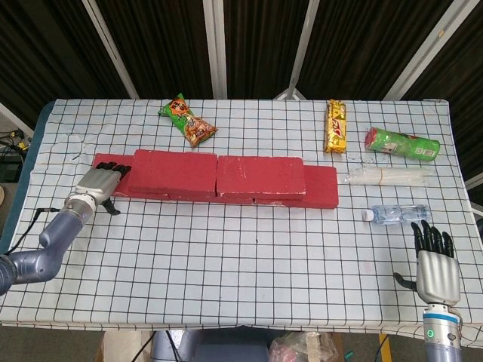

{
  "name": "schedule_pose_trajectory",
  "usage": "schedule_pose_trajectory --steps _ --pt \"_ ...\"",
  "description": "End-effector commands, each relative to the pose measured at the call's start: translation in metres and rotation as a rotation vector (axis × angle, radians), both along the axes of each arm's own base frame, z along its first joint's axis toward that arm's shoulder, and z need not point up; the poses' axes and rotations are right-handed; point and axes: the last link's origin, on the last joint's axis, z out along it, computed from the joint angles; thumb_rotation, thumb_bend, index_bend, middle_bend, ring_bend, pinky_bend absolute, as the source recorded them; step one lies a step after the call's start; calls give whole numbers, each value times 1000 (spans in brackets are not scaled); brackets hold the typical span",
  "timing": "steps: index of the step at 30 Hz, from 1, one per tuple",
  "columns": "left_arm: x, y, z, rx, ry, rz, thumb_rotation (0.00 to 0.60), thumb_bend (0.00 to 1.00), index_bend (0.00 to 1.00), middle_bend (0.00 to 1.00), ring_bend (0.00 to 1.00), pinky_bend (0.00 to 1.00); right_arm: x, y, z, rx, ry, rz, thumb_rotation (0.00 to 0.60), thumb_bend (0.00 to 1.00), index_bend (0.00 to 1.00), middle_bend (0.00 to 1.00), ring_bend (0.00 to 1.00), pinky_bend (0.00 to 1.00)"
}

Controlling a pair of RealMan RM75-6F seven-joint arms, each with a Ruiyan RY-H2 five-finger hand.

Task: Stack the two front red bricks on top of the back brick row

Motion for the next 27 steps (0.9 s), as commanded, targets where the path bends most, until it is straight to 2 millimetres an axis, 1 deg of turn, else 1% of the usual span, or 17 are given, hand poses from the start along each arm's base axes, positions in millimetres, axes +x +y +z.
schedule_pose_trajectory --steps 1,3,6,8,10,12,14,16,17,18,21,24,27 --pt "0 -1 1 0 -1 3 600 0 101 87 0 0 0 0 0 0 1 0 600 134 36 0 0 0" --pt "-1 -2 3 -2 0 10 600 0 154 92 0 0 0 0 0 -1 0 0 600 133 36 0 0 0" --pt "-2 -5 14 2 0 27 600 0 234 102 0 0 0 0 1 -2 0 0 600 133 37 0 0 0" --pt "-3 -9 29 27 -15 49 600 0 233 101 0 0 0 0 0 1 -1 0 600 133 36 0 0 0" --pt "-5 -16 45 67 -55 85 600 0 207 94 0 0 0 0 0 3 -2 1 600 133 36 0 0 0" --pt "-9 -31 61 96 -100 125 600 0 168 87 0 0 0 0 -1 6 -2 3 600 133 36 0 0 0" --pt "-15 -56 73 124 -160 132 600 0 143 80 0 0 1 0 -2 13 -4 10 600 134 37 0 0 0" --pt "-23 -78 77 153 -208 106 600 0 123 71 0 0 2 0 -3 19 -4 15 600 134 36 0 0 0" --pt "-29 -89 77 168 -231 86 600 0 114 66 0 0 2 0 -3 22 -4 18 600 134 36 0 0 0" --pt "-38 -103 77 189 -258 60 600 0 111 64 0 0 3 1 -4 24 -5 23 600 133 36 0 0 0" --pt "-63 -136 73 231 -282 -4 600 0 107 63 0 0 5 2 -4 25 -4 37 600 133 36 0 0 0" --pt "-83 -161 64 261 -286 -40 600 0 106 63 0 0 7 3 -5 23 -1 48 600 133 36 0 0 0" --pt "-92 -175 55 280 -313 -63 600 0 106 63 0 0 8 3 -5 20 -2 57 600 134 37 0 0 0"
